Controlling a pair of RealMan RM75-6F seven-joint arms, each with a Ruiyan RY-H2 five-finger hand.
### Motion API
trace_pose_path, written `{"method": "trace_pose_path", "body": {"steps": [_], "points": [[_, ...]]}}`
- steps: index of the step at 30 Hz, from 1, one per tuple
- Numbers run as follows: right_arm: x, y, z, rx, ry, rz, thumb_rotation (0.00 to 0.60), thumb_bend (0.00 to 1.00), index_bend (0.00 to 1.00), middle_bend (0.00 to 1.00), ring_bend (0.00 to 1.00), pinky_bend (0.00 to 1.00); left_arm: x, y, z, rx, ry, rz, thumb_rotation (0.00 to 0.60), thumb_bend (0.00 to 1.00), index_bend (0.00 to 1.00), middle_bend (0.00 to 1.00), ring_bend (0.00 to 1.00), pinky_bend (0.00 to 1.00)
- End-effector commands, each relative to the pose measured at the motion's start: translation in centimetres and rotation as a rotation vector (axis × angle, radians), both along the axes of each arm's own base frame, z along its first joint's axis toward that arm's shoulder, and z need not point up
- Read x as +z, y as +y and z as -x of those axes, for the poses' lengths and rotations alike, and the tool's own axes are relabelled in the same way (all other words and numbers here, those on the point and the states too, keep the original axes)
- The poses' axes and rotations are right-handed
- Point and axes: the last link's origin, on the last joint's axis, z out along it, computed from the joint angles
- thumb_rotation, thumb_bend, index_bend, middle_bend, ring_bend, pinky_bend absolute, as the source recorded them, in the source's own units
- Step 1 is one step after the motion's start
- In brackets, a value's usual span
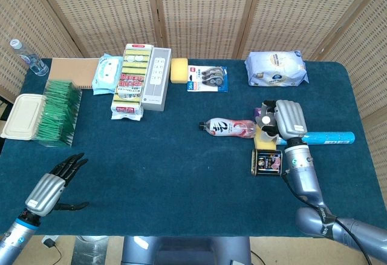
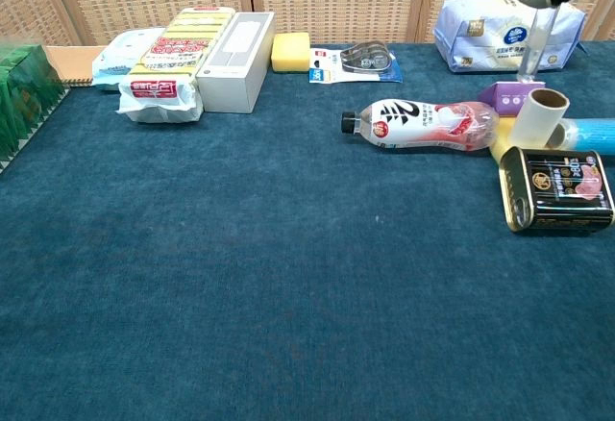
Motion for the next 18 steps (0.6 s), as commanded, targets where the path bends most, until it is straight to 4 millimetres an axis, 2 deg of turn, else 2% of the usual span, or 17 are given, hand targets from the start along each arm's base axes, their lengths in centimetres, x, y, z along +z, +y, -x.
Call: {"method": "trace_pose_path", "body": {"steps": [1, 12, 18], "points": [[1.0, 0.3, -0.3, -0.006, -0.021, 0.012, 0.600, 0.48, 0.75, 0.89, 1.00, 1.00, 0.0, 0.0, 0.0, -0.002, -0.001, 0.000, 0.444, 0.00, 0.01, 0.00, 0.03, 0.14], [3.1, 2.1, -0.8, -0.058, -0.069, 0.003, 0.600, 0.49, 0.77, 0.92, 1.00, 1.00, 0.6, 0.0, 0.3, 0.001, -0.027, -0.013, 0.438, 0.00, 0.01, 0.00, 0.03, 0.14], [4.0, 4.4, -0.4, -0.118, -0.124, -0.076, 0.600, 0.50, 0.77, 0.93, 1.00, 1.00, 0.8, 0.0, 0.6, 0.005, -0.040, -0.005, 0.437, 0.00, 0.01, 0.00, 0.03, 0.14]]}}
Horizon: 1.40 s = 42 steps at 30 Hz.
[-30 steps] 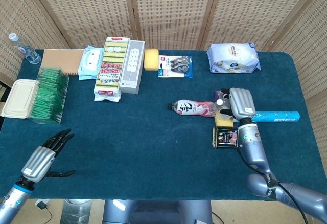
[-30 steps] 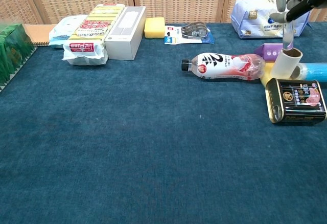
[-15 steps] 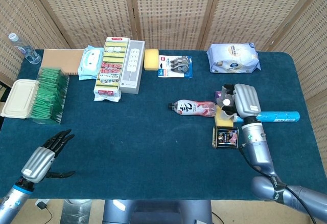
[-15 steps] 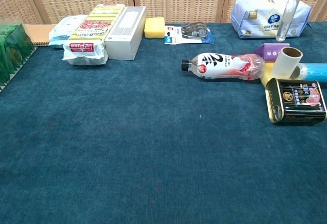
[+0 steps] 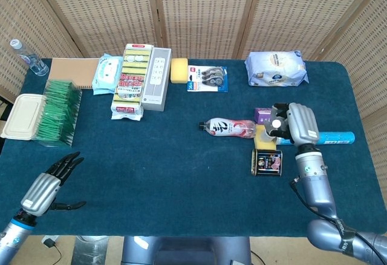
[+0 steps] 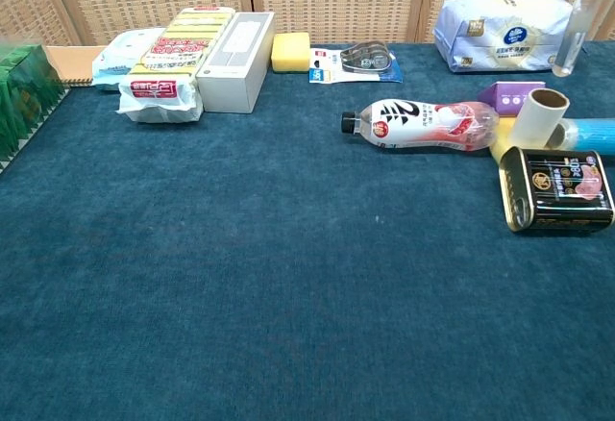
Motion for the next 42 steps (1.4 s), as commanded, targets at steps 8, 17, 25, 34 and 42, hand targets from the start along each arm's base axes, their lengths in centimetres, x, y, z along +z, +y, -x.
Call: {"method": "trace_pose_path", "body": {"steps": [8, 17, 25, 34, 42], "points": [[2.0, 6.3, 0.3, -0.029, -0.023, -0.154, 0.600, 0.51, 0.77, 0.94, 1.00, 1.00, 0.1, 0.1, 0.4, 0.000, -0.011, 0.015, 0.435, 0.00, 0.01, 0.00, 0.03, 0.14], [2.8, 15.6, 0.8, 0.097, -0.013, -0.213, 0.600, 0.50, 0.77, 0.94, 1.00, 1.00, 1.0, 0.0, 0.7, 0.000, -0.017, -0.025, 0.445, 0.00, 0.01, 0.00, 0.03, 0.15], [4.5, 12.9, 5.0, 0.009, -0.052, 0.030, 0.600, 0.50, 0.77, 0.94, 1.00, 1.00, 1.3, -0.4, 0.4, -0.017, -0.013, -0.043, 0.444, 0.00, 0.01, 0.00, 0.03, 0.15], [-2.8, 17.2, 3.5, 0.164, 0.046, -0.268, 0.600, 0.50, 0.77, 0.94, 1.00, 1.00, 1.1, -0.4, 0.0, -0.021, 0.002, -0.047, 0.441, 0.00, 0.01, 0.00, 0.03, 0.15], [1.0, 14.2, 5.5, 0.132, 0.126, -0.084, 0.600, 0.50, 0.77, 0.94, 1.00, 1.00, 0.9, -0.7, 0.1, -0.021, 0.008, -0.033, 0.441, 0.00, 0.01, 0.00, 0.03, 0.15]]}}
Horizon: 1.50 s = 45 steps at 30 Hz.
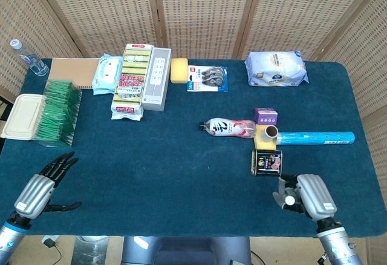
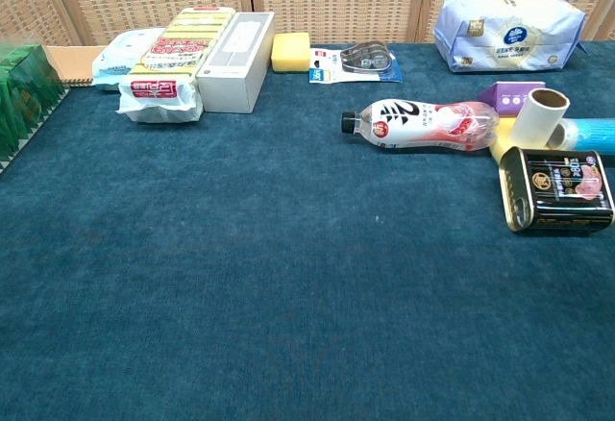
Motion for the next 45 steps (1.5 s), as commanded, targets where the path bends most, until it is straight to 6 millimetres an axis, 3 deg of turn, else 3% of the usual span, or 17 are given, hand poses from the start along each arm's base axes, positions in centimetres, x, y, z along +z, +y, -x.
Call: {"method": "trace_pose_path", "body": {"steps": [1, 4, 8, 10, 11, 15, 17, 19, 24, 28, 29, 30, 33, 36, 40, 42, 45], "points": [[2.6, -3.3, 1.5, -0.005, 0.061, 0.198, 0.600, 0.50, 0.77, 0.94, 1.00, 1.00, -0.2, 0.0, 0.0, -0.002, 0.000, 0.010, 0.441, 0.00, 0.01, 0.00, 0.03, 0.15], [3.8, -6.9, 0.9, -0.033, 0.002, 0.340, 0.600, 0.50, 0.77, 0.94, 1.00, 1.00, -0.5, -0.1, -0.1, -0.012, 0.000, 0.020, 0.441, 0.00, 0.01, 0.00, 0.03, 0.15], [2.7, -8.2, -0.7, -0.017, -0.063, 0.311, 0.600, 0.50, 0.77, 0.95, 1.00, 1.00, -0.5, -0.1, -0.1, -0.011, 0.003, 0.016, 0.439, 0.00, 0.01, 0.00, 0.03, 0.15], [0.7, -7.3, -2.0, 0.052, -0.049, 0.238, 0.600, 0.50, 0.77, 0.95, 1.00, 1.00, -0.4, 0.0, -0.2, -0.007, 0.003, 0.005, 0.436, 0.00, 0.01, 0.00, 0.03, 0.15], [-2.1, -5.0, -2.8, 0.155, 0.016, 0.109, 0.600, 0.50, 0.77, 0.95, 1.00, 1.00, -0.2, 0.1, -0.2, -0.003, 0.002, -0.004, 0.436, 0.00, 0.01, 0.00, 0.03, 0.15], [-4.0, -1.5, -1.5, 0.202, 0.088, -0.009, 0.600, 0.49, 0.78, 0.95, 1.00, 1.00, 0.0, 0.1, -0.1, 0.001, 0.002, -0.007, 0.441, 0.00, 0.01, 0.00, 0.03, 0.15], [-3.3, -1.3, -0.5, 0.180, 0.123, 0.003, 0.600, 0.49, 0.78, 0.95, 1.00, 1.00, 0.0, 0.0, -0.1, 0.001, 0.005, -0.004, 0.441, 0.00, 0.01, 0.00, 0.03, 0.15], [-0.9, -2.4, 1.2, 0.099, 0.164, 0.112, 0.600, 0.49, 0.78, 0.95, 1.00, 1.00, 0.0, -0.1, 0.0, 0.001, 0.009, 0.000, 0.440, 0.00, 0.01, 0.00, 0.03, 0.15], [1.9, -5.2, 0.5, 0.071, 0.173, 0.300, 0.600, 0.49, 0.78, 0.95, 1.00, 1.00, -0.2, -0.1, 0.0, -0.006, 0.011, 0.008, 0.440, 0.00, 0.01, 0.00, 0.03, 0.15], [1.5, -6.3, -2.3, 0.122, 0.070, 0.333, 0.600, 0.49, 0.78, 0.95, 1.00, 1.00, -0.1, -0.1, -0.2, -0.016, 0.009, -0.001, 0.442, 0.00, 0.01, 0.00, 0.03, 0.15], [0.8, -6.1, -3.2, 0.148, 0.029, 0.300, 0.600, 0.49, 0.78, 0.95, 1.00, 1.00, 0.0, -0.1, -0.3, -0.017, 0.009, -0.008, 0.441, 0.00, 0.01, 0.00, 0.03, 0.15], [-1.4, -5.1, -4.5, 0.229, 0.020, 0.162, 0.600, 0.49, 0.78, 0.95, 1.00, 1.00, 0.2, 0.0, -0.2, -0.010, 0.006, -0.020, 0.441, 0.00, 0.01, 0.00, 0.03, 0.15], [-2.9, -3.5, -3.4, 0.265, 0.094, 0.016, 0.600, 0.49, 0.78, 0.95, 1.00, 1.00, 0.3, 0.2, -0.1, 0.000, 0.008, -0.024, 0.439, 0.00, 0.01, 0.00, 0.03, 0.15], [-2.0, -3.0, -1.0, 0.205, 0.182, 0.018, 0.600, 0.49, 0.78, 0.95, 1.00, 1.00, 0.3, 0.2, -0.1, 0.001, 0.007, -0.017, 0.442, 0.00, 0.01, 0.00, 0.03, 0.15], [0.6, -4.1, 1.2, 0.094, 0.218, 0.157, 0.600, 0.49, 0.78, 0.95, 1.00, 1.00, 0.0, 0.2, 0.1, 0.007, 0.010, -0.003, 0.442, 0.00, 0.01, 0.00, 0.03, 0.15], [2.2, -5.6, 1.0, 0.076, 0.206, 0.310, 0.600, 0.49, 0.78, 0.95, 1.00, 1.00, -0.5, 0.1, 0.0, 0.000, 0.017, 0.019, 0.446, 0.00, 0.01, 0.00, 0.03, 0.15], [1.4, -6.2, -1.2, 0.133, 0.117, 0.348, 0.600, 0.49, 0.78, 0.95, 1.00, 1.00, -1.0, 0.0, -0.3, -0.018, 0.025, 0.036, 0.440, 0.00, 0.01, 0.00, 0.03, 0.15]]}}
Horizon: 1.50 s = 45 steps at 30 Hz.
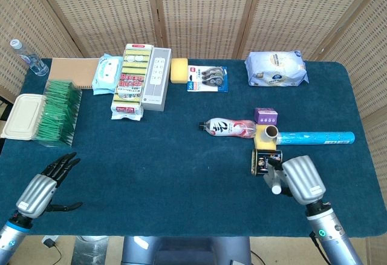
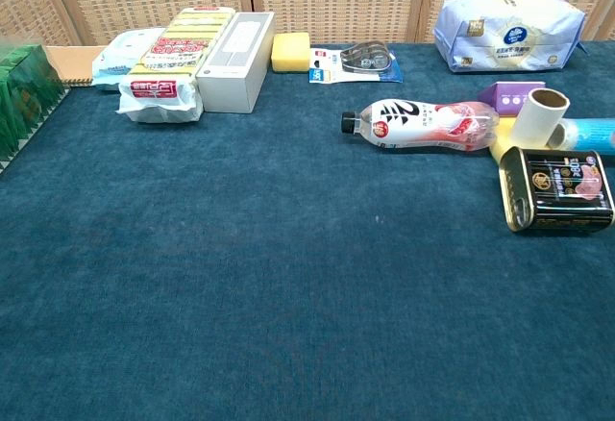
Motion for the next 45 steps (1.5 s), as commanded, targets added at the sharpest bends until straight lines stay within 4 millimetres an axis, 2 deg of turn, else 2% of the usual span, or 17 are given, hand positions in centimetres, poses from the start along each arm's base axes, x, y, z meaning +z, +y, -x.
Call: {"method": "trace_pose_path", "body": {"steps": [1, 3, 5, 7, 10, 14, 15, 16, 17, 21, 26, 30, 38, 45], "points": [[0.3, -1.1, -1.2, 0.012, -0.086, 0.093, 0.600, 0.49, 0.78, 0.95, 1.00, 1.00, -0.6, -0.2, -0.4, -0.015, 0.006, 0.016, 0.439, 0.00, 0.01, 0.00, 0.03, 0.15], [-1.5, 0.1, -2.2, 0.086, -0.078, -0.039, 0.600, 0.49, 0.78, 0.95, 1.00, 1.00, -0.6, -0.2, -0.5, -0.015, 0.005, 0.015, 0.445, 0.00, 0.01, 0.00, 0.03, 0.15], [-3.5, 2.0, -2.3, 0.158, 0.003, -0.242, 0.600, 0.48, 0.78, 0.95, 1.00, 1.00, -0.5, -0.2, -0.5, -0.012, 0.007, 0.008, 0.444, 0.00, 0.01, 0.00, 0.03, 0.15], [-3.8, 2.9, -1.3, 0.154, 0.063, -0.334, 0.600, 0.48, 0.78, 0.95, 1.00, 1.00, -0.3, -0.2, -0.5, -0.008, 0.005, -0.001, 0.442, 0.00, 0.01, 0.00, 0.03, 0.15], [-3.1, 2.8, -0.3, 0.127, 0.108, -0.311, 0.600, 0.48, 0.78, 0.95, 1.00, 1.00, 0.0, -0.2, -0.3, 0.000, 0.006, -0.010, 0.439, 0.00, 0.01, 0.00, 0.03, 0.15], [-0.8, 1.2, 0.9, 0.030, 0.094, -0.125, 0.600, 0.48, 0.78, 0.95, 1.00, 1.00, 0.0, 0.0, 0.0, 0.011, 0.010, -0.009, 0.445, 0.00, 0.01, 0.00, 0.03, 0.15], [0.0, 0.5, 0.7, 0.011, 0.057, -0.053, 0.600, 0.48, 0.78, 0.95, 1.00, 1.00, -0.1, 0.0, 0.0, 0.010, 0.011, -0.004, 0.440, 0.00, 0.01, 0.00, 0.03, 0.15], [0.8, -0.3, -0.5, 0.028, -0.013, 0.034, 0.600, 0.48, 0.78, 0.95, 1.00, 1.00, -0.5, -0.2, -0.1, 0.002, 0.009, 0.014, 0.440, 0.00, 0.01, 0.00, 0.03, 0.15], [0.5, -0.6, -1.4, 0.059, -0.043, 0.052, 0.600, 0.48, 0.78, 0.95, 1.00, 1.00, -0.7, -0.3, -0.2, -0.005, 0.009, 0.023, 0.441, 0.00, 0.01, 0.00, 0.03, 0.15], [-0.8, -1.4, -3.2, 0.089, -0.096, -0.084, 0.600, 0.48, 0.78, 0.95, 1.00, 1.00, -0.6, -0.3, -0.3, -0.007, 0.009, 0.016, 0.443, 0.00, 0.01, 0.00, 0.03, 0.15], [-1.2, -4.4, -4.6, 0.085, -0.107, -0.051, 0.600, 0.48, 0.78, 0.95, 1.00, 1.00, -0.3, -0.1, -0.1, 0.001, 0.010, -0.001, 0.443, 0.00, 0.01, 0.00, 0.03, 0.15], [-1.3, -7.1, -5.6, 0.032, -0.184, -0.080, 0.600, 0.48, 0.78, 0.95, 1.00, 1.00, -0.2, 0.0, -0.1, 0.004, 0.010, -0.002, 0.440, 0.00, 0.01, 0.00, 0.03, 0.15], [-1.6, -10.8, -5.6, -0.037, -0.193, -0.088, 0.600, 0.48, 0.78, 0.96, 1.00, 1.00, -0.2, 0.0, 0.0, 0.004, 0.001, 0.008, 0.440, 0.00, 0.01, 0.00, 0.03, 0.15], [-2.0, -12.3, -5.1, -0.078, -0.183, -0.083, 0.600, 0.48, 0.78, 0.96, 1.00, 1.00, 0.0, 0.2, 0.0, 0.004, -0.004, -0.006, 0.447, 0.00, 0.01, 0.00, 0.03, 0.15]]}}
